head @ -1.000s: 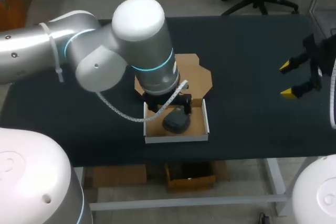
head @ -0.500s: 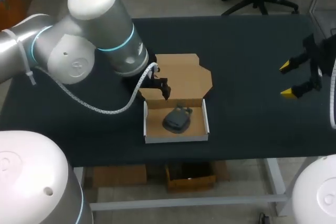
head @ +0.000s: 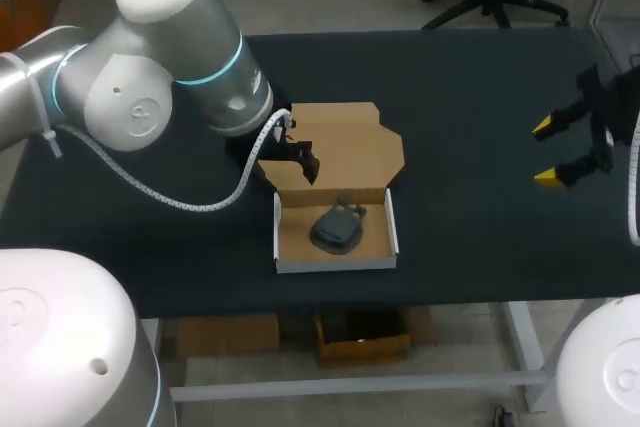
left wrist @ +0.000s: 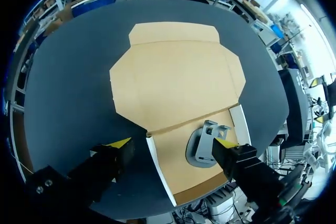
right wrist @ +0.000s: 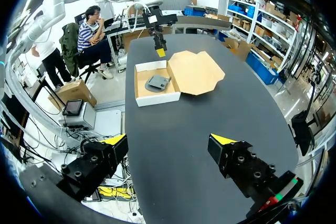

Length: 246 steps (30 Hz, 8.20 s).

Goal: Assemble the packaging by folding the flat box into shape, placing the metal phone stand inside, and closing the box properly

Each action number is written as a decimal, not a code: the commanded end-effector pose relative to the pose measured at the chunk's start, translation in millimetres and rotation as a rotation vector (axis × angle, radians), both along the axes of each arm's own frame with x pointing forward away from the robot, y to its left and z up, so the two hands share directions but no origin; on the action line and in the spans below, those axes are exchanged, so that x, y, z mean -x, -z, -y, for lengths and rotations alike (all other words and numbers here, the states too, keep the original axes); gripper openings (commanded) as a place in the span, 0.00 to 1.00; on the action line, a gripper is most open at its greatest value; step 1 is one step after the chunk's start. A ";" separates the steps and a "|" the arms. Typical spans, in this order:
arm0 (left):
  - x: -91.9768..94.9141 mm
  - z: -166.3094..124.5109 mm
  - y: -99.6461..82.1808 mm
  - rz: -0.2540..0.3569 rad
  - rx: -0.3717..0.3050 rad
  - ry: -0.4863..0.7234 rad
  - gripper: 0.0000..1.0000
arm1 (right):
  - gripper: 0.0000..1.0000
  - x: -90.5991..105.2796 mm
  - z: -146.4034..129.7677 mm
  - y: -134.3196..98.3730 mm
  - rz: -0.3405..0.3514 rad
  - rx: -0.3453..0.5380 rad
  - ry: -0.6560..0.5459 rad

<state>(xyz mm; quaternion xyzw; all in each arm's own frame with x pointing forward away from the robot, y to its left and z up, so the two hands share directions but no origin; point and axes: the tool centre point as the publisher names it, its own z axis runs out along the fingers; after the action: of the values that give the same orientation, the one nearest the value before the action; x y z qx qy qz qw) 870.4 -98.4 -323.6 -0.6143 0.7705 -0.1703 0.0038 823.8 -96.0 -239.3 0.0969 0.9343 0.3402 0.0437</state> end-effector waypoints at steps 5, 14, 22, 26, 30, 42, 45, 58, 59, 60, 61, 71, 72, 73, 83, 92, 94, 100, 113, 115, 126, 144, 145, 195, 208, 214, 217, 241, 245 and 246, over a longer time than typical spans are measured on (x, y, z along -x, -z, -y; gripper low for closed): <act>-3.7 0.8 -1.7 0.004 0.006 0.018 1.00 | 1.00 -11.3 -0.8 -5.2 0.000 -0.017 -0.038; -12.5 -10.8 -8.1 0.017 0.108 0.088 1.00 | 1.00 -25.2 -1.4 -20.2 -0.010 -0.008 -0.100; -30.8 -28.7 -5.1 0.035 0.184 0.126 1.00 | 1.00 -33.2 -5.8 -30.0 -0.041 0.023 -0.125; -43.6 -39.2 1.1 0.045 0.193 0.120 1.00 | 1.00 -38.2 -11.2 -32.6 -0.048 0.036 -0.138; -56.8 -50.8 9.2 0.049 0.230 0.110 1.00 | 1.00 -43.0 -17.1 -34.1 -0.061 0.056 -0.147; -82.9 -62.3 27.6 0.025 0.354 0.155 1.00 | 1.00 -52.6 -33.6 -34.3 -0.090 0.074 -0.161; -85.7 -59.7 29.9 0.017 0.382 0.172 1.00 | 1.00 -54.1 -36.8 -34.2 -0.094 0.076 -0.162; -88.9 -35.6 30.5 -0.042 0.502 0.253 1.00 | 1.00 -57.8 -48.2 -35.4 -0.106 0.096 -0.159; -88.9 -35.6 30.5 -0.042 0.502 0.253 1.00 | 1.00 -57.8 -48.2 -35.4 -0.106 0.096 -0.159; -88.9 -35.6 30.5 -0.042 0.502 0.253 1.00 | 1.00 -57.8 -48.2 -35.4 -0.106 0.096 -0.159; -88.9 -35.6 30.5 -0.042 0.502 0.253 1.00 | 1.00 -57.8 -48.2 -35.4 -0.106 0.096 -0.159; -90.3 -37.0 29.7 -0.044 0.511 0.255 1.00 | 1.00 -60.3 -49.9 -35.2 -0.112 0.100 -0.159; -91.5 -37.2 29.3 -0.041 0.513 0.264 1.00 | 1.00 -62.5 -51.6 -35.4 -0.113 0.100 -0.159; -92.9 -36.8 29.2 -0.031 0.514 0.266 1.00 | 1.00 -64.7 -54.1 -35.4 -0.117 0.095 -0.161; -101.1 -24.2 33.8 -0.026 0.602 0.317 1.00 | 1.00 -75.5 -73.1 -36.4 -0.170 0.146 -0.146; -104.1 -16.0 40.4 -0.057 0.682 0.342 0.91 | 1.00 -77.1 -79.6 -35.1 -0.179 0.173 -0.143; -103.9 -14.6 40.3 -0.062 0.694 0.347 0.82 | 1.00 -77.6 -80.6 -34.7 -0.181 0.176 -0.143; -99.6 -10.7 38.7 -0.067 0.734 0.380 0.47 | 1.00 -79.4 -83.5 -33.6 -0.185 0.182 -0.144; -91.6 -1.2 32.8 -0.023 0.758 0.488 0.36 | 1.00 -82.2 -90.4 -33.6 -0.188 0.191 -0.155; -91.3 0.2 31.8 -0.014 0.759 0.503 0.34 | 1.00 -82.3 -90.9 -33.8 -0.188 0.192 -0.157; -91.8 0.2 31.6 0.000 0.819 0.530 0.25 | 1.00 -82.8 -93.3 -35.2 -0.187 0.202 -0.166; -107.1 -0.1 43.4 -0.075 0.931 0.518 0.39 | 1.00 -82.8 -94.9 -34.6 -0.191 0.211 -0.165; -107.9 0.2 43.8 -0.079 0.934 0.520 0.39 | 1.00 -82.7 -94.8 -34.7 -0.191 0.212 -0.164; -68.4 3.1 16.8 0.111 0.864 0.734 0.00 | 1.00 -81.4 -102.2 -39.4 -0.185 0.236 -0.175; -60.7 4.8 9.9 0.208 0.843 0.810 0.00 | 1.00 -80.2 -103.5 -41.3 -0.179 0.236 -0.177; -60.7 4.8 9.9 0.208 0.843 0.810 0.00 | 1.00 -79.7 -103.5 -42.1 -0.177 0.236 -0.178; -60.7 4.8 9.9 0.208 0.843 0.810 0.00 | 1.00 -80.7 -104.3 -43.8 -0.172 0.238 -0.182; -47.7 3.0 2.7 0.353 0.756 0.880 0.00 | 1.00 -94.0 -123.9 -54.3 -0.146 0.263 -0.223; -43.3 4.1 -2.0 0.408 0.714 0.901 0.00 | 1.00 -94.0 -125.8 -54.0 -0.147 0.264 -0.228; -42.3 4.3 -3.1 0.422 0.708 0.907 0.00 | 1.00 -94.0 -126.2 -54.1 -0.147 0.264 -0.229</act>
<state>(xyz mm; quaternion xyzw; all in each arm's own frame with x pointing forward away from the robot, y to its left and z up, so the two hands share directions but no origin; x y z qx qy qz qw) 924.5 -102.8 -322.9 -0.1297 0.8300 -0.5209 -0.1512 916.1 29.2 -186.8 0.0093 0.9762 0.2113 -0.0475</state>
